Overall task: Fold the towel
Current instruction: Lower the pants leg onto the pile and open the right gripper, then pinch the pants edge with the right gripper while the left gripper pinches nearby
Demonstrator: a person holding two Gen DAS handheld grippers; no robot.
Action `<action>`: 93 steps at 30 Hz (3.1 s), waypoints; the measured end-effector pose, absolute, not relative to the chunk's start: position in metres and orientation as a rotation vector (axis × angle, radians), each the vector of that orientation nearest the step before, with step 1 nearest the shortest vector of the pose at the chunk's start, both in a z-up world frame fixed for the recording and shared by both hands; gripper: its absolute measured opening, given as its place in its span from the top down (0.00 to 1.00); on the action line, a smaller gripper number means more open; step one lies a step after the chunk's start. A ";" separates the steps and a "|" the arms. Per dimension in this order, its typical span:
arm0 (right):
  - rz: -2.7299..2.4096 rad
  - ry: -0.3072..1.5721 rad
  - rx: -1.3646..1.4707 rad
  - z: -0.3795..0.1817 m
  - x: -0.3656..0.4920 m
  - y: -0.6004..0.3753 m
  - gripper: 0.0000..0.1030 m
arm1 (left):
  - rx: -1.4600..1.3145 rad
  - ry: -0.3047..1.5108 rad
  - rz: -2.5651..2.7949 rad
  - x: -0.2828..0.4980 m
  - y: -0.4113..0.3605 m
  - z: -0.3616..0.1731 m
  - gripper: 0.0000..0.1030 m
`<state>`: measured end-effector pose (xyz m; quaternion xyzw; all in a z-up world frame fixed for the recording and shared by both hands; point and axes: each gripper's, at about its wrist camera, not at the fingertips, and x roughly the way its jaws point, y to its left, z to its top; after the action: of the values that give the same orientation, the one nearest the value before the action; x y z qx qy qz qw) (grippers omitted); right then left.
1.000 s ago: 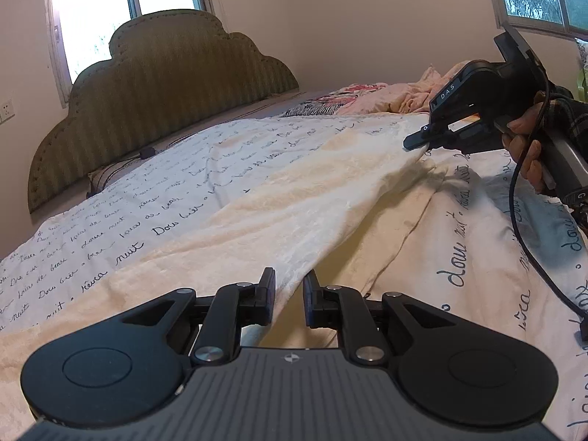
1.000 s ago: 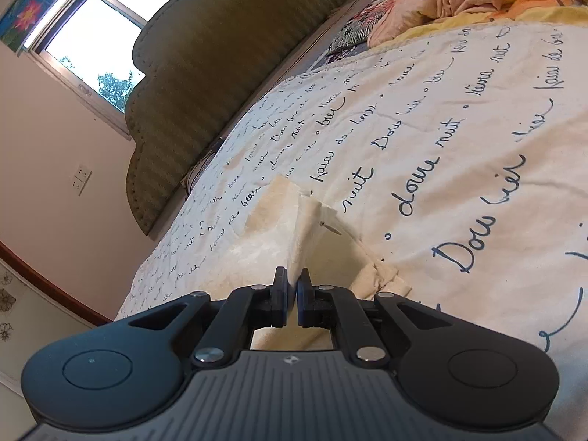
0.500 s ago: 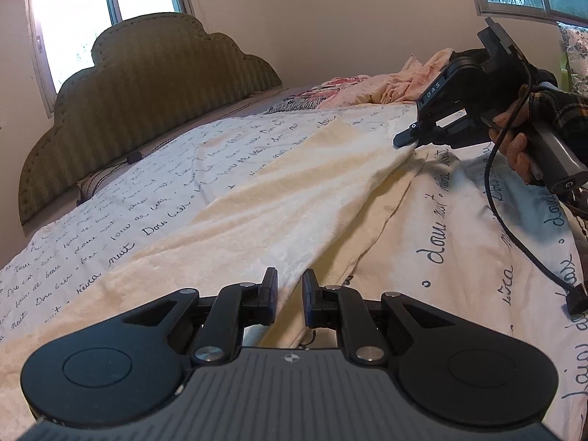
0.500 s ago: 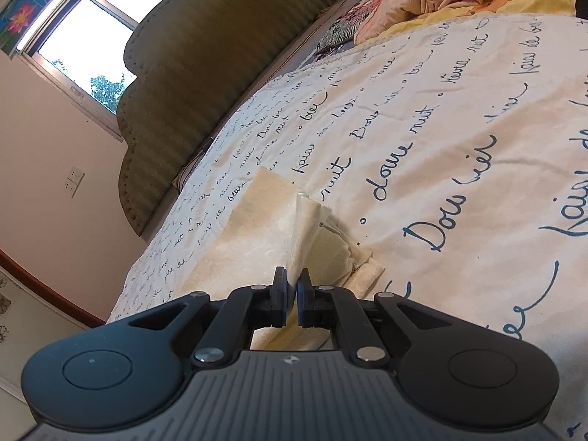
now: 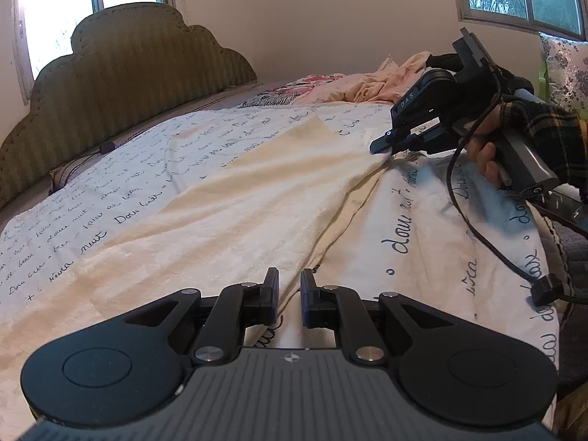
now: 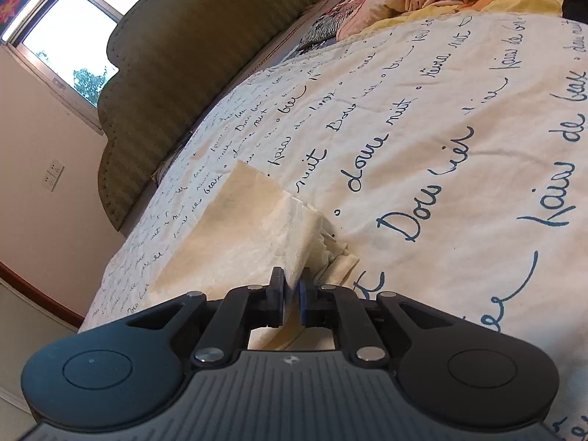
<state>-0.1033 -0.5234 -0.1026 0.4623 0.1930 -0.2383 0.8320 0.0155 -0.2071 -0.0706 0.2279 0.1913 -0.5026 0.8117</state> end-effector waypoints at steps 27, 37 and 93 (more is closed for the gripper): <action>-0.274 0.669 0.320 -0.078 -0.035 -0.406 0.91 | 0.484 0.515 -0.726 0.067 -0.170 -0.078 0.19; -0.261 0.683 0.285 -0.076 -0.026 -0.399 0.90 | 0.408 0.510 -0.609 0.083 -0.160 -0.064 0.12; -0.282 0.313 0.282 -0.035 -0.038 -0.402 0.82 | -0.615 1.013 -0.902 0.163 -0.166 -0.084 0.05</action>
<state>-0.0385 -0.4023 -0.0346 0.1394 0.1549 -0.1395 0.9680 0.1628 -0.1660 -0.0841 -0.2800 0.4608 -0.4107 0.7353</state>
